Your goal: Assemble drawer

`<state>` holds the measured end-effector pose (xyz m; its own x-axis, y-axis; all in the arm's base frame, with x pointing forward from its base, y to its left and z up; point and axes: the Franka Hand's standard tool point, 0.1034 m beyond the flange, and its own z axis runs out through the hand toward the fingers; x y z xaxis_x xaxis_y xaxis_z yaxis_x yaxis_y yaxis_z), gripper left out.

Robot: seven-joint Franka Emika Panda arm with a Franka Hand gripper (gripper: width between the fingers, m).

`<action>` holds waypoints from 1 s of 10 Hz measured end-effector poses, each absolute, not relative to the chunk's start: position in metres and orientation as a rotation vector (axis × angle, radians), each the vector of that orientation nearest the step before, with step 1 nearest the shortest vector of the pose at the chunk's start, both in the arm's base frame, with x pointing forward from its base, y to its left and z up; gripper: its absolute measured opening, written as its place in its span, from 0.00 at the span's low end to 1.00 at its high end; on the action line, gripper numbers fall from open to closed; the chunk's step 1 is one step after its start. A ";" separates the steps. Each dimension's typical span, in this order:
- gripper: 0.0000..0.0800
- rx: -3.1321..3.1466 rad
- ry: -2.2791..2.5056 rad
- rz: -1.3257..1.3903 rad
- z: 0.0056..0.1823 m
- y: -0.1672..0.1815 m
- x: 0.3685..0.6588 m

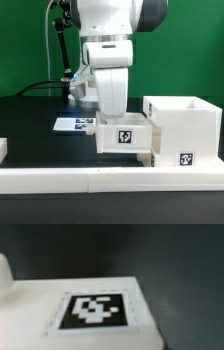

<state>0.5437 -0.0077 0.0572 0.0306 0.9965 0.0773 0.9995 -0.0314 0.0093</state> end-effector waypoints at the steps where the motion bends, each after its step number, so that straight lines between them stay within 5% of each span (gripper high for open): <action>1: 0.05 -2.219 -2.155 -0.094 0.061 -0.006 0.546; 10: 0.05 -2.216 -2.147 -0.089 0.056 -0.006 0.544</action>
Offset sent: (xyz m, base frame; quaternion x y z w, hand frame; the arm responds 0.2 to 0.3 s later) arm 0.0065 0.0082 0.0032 -0.0041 -0.0049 -0.0049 1.0000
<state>0.5441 -0.0056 0.0560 0.0319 0.9964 0.0792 0.9995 -0.0320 0.0006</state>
